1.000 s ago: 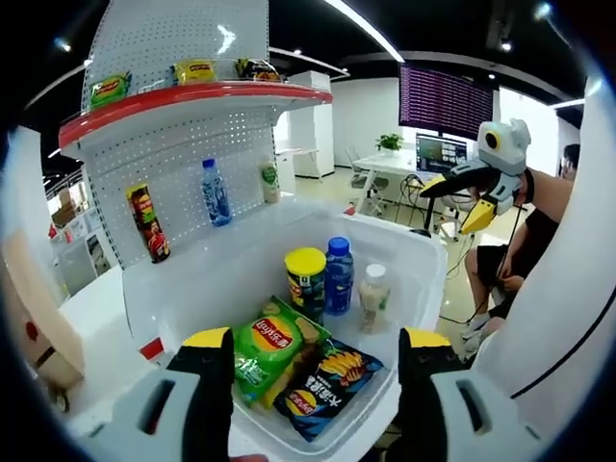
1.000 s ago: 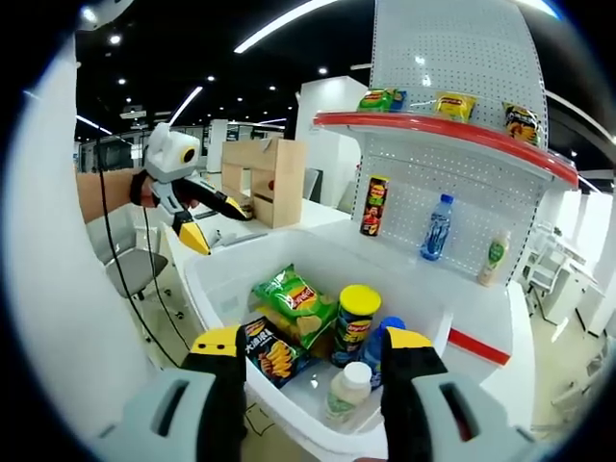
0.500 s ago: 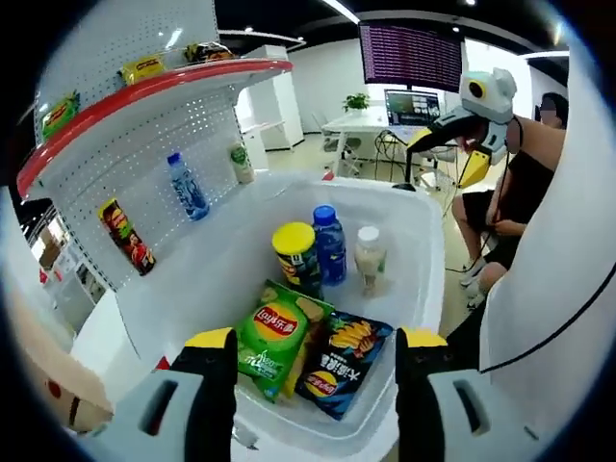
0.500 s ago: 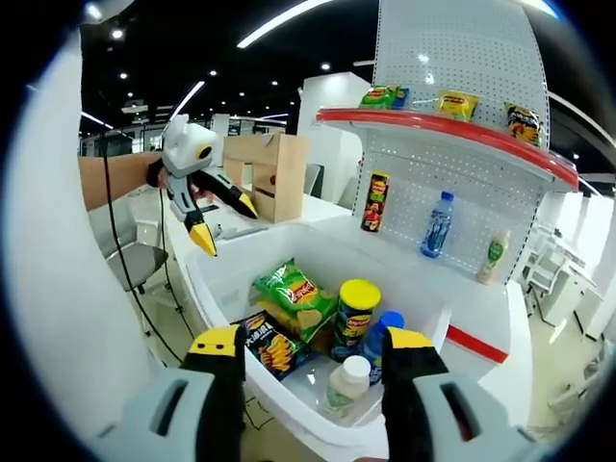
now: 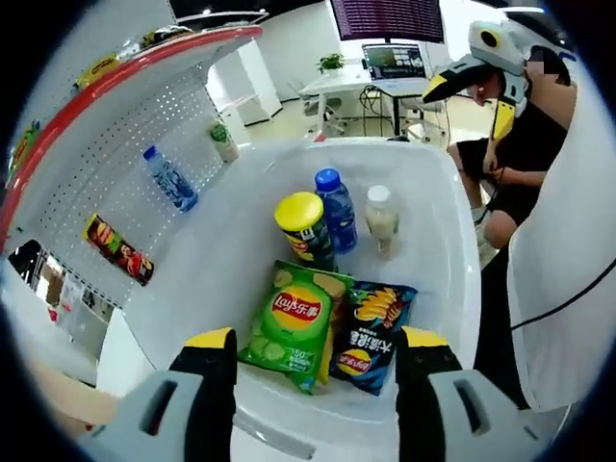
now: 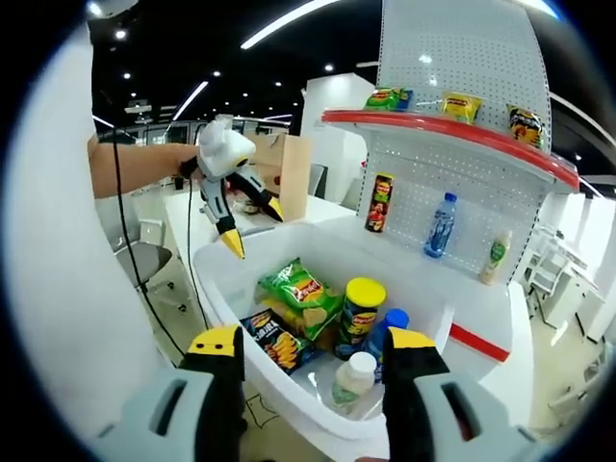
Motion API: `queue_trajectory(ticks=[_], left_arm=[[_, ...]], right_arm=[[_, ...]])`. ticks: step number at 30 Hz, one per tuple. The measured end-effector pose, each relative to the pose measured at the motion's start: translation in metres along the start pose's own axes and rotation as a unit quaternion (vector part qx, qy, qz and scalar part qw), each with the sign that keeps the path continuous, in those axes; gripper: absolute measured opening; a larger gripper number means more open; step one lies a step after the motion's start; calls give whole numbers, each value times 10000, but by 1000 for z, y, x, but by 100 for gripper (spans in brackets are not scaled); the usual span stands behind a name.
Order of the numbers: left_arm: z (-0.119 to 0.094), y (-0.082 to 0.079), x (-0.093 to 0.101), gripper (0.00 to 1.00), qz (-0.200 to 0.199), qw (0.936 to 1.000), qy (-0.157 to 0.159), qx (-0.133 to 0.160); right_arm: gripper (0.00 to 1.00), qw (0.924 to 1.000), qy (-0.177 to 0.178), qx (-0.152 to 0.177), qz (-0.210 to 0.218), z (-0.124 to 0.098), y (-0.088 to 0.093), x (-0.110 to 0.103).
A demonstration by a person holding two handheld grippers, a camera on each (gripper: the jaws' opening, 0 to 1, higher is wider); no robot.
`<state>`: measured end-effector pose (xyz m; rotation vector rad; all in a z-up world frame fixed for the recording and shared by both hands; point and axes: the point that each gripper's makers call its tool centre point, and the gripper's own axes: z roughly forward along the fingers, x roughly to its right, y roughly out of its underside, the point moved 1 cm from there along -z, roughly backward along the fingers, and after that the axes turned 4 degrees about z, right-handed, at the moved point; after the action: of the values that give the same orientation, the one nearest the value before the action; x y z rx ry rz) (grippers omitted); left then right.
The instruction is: Place the items from the shopping basket onto the snack and drink counter
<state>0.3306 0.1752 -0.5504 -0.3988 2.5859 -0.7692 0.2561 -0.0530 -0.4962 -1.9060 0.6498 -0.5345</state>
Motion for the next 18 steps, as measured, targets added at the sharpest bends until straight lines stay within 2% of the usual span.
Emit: queue_trajectory(ticks=[4, 7, 11, 15, 18], left_arm=[[3, 0, -2, 70, 270, 9993, 70, -249], [7, -2, -6, 73, 444, 9985, 22, -326], [12, -4, -16, 73, 643, 9971, -35, -409], [19, -3, -16, 75, 786, 9955, 102, -516], [29, -5, -18, 77, 896, 9948, 177, -453]], right_arm=[[57, 9998, -34, 182, -1, -4, -5, -4], [57, 9998, -25, 162, -67, -5, -7, -4], [57, 9998, -19, 165, -111, -8, -7, -6], [57, 9997, -155, 162, -123, -7, -5, -13], [57, 9996, -191, 137, -162, -6, -4, -14]])
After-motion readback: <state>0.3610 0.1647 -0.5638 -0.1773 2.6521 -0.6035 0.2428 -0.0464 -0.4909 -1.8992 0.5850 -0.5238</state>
